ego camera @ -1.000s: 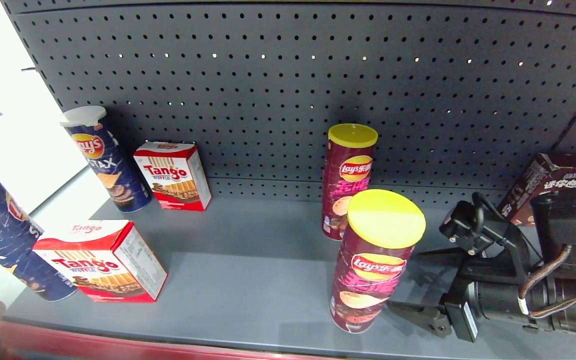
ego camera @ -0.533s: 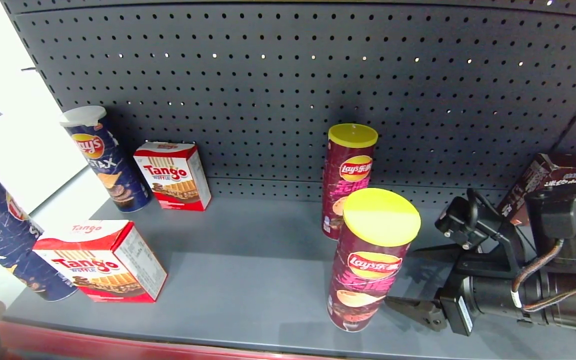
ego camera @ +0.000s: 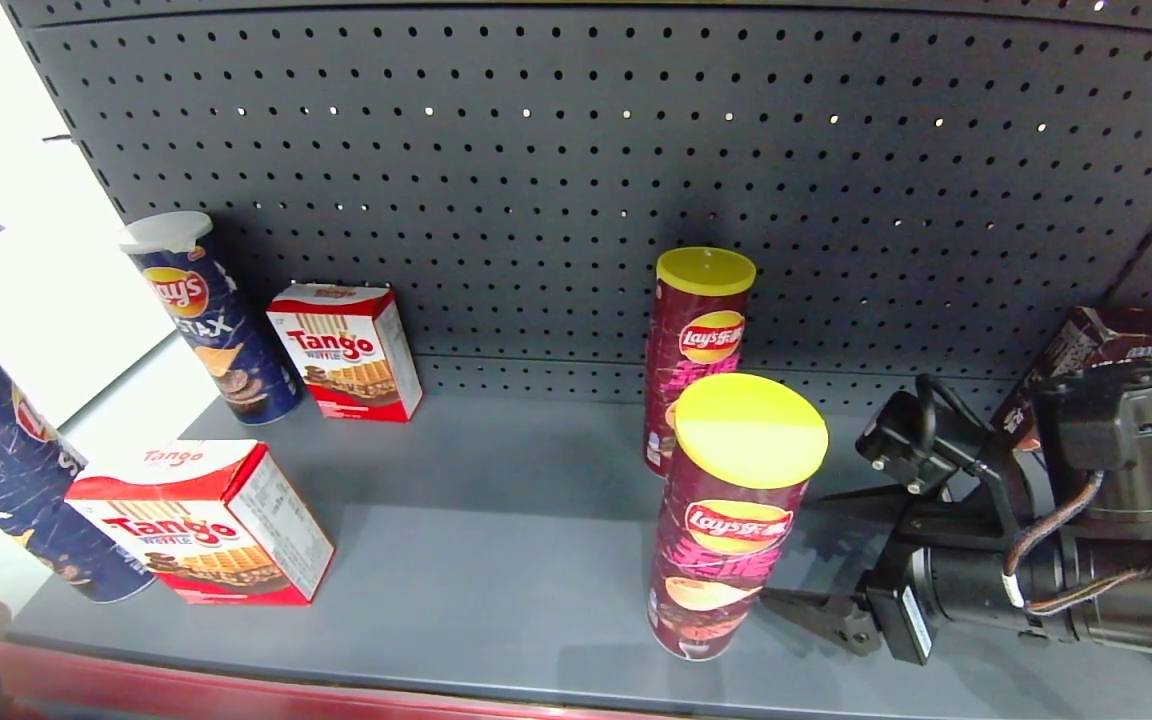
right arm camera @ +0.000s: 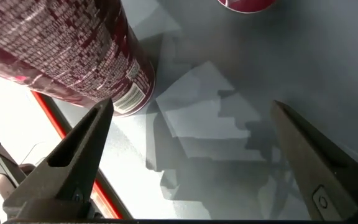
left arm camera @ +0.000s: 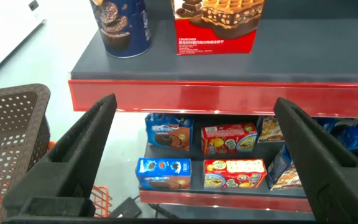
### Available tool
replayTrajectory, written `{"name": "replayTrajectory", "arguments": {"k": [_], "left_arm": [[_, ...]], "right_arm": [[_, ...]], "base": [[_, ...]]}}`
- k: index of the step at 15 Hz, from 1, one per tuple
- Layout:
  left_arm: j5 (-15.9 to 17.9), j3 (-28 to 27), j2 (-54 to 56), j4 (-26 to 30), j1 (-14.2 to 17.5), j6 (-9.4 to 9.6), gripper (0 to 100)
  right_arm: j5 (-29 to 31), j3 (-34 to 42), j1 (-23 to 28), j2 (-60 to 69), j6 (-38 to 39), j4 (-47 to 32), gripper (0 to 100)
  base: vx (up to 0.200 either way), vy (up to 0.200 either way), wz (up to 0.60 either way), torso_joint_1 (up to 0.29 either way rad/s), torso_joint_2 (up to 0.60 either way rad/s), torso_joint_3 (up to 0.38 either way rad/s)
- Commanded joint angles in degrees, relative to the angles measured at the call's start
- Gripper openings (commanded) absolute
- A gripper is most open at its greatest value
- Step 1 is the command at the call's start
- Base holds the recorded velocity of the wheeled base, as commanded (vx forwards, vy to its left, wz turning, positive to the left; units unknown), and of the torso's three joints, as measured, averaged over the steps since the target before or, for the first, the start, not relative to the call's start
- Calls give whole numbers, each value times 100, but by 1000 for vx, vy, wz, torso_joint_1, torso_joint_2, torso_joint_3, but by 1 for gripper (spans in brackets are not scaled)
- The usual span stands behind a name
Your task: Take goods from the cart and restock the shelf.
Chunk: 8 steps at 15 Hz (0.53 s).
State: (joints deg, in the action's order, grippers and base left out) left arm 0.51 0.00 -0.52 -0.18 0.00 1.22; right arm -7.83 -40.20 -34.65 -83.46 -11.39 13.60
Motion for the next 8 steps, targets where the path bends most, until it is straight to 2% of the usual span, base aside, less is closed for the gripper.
{"name": "replayTrajectory", "arguments": {"k": [1, 8], "left_arm": [[2, 0, -9, 1, 0, 1, 100], [2, 0, -9, 1, 0, 1, 100]], "right_arm": [[0, 13, 37, 31, -4, 2, 100], [0, -40, 28, -22, -4, 2, 100]], "base": [[0, 0, 0, 0, 0, 0], [0, 0, 0, 0, 0, 0]]}}
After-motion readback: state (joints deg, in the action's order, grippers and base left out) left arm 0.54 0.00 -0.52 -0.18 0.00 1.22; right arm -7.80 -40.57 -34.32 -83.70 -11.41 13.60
